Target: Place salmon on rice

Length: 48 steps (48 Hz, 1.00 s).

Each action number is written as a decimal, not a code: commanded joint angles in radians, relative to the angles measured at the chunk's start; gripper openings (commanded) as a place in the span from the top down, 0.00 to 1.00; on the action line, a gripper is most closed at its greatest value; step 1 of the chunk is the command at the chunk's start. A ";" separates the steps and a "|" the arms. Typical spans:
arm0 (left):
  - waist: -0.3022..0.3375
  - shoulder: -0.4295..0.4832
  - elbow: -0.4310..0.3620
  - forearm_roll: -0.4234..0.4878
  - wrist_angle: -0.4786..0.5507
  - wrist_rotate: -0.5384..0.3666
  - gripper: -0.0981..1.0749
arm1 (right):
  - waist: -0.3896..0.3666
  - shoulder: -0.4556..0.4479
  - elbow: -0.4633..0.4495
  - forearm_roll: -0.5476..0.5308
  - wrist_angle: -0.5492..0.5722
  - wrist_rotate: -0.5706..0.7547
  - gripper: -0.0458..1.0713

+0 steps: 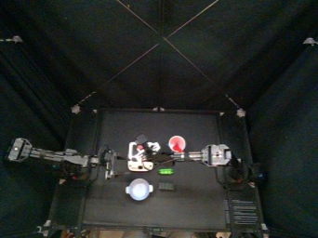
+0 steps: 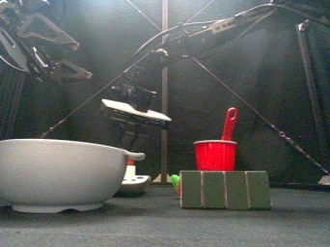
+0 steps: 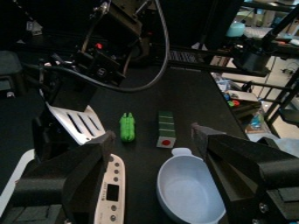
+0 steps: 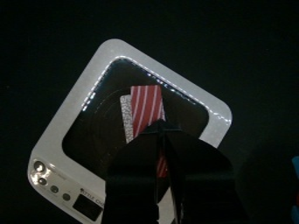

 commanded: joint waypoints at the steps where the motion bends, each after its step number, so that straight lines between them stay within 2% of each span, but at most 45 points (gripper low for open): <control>1: 0.003 0.002 -0.012 0.002 -0.003 0.002 0.04 | -0.005 -0.011 -0.014 0.011 -0.002 0.000 0.61; 17: 0.005 0.002 -0.011 0.002 -0.005 0.002 0.04 | 0.000 -0.040 -0.029 -0.006 0.000 0.000 0.61; 32: 0.003 0.002 -0.009 0.000 -0.003 0.000 0.04 | 0.032 -0.095 -0.037 -0.106 0.008 0.003 0.61; 48: 0.003 0.002 -0.009 0.000 -0.005 0.002 0.04 | 0.035 -0.094 -0.037 -0.101 0.012 0.005 0.61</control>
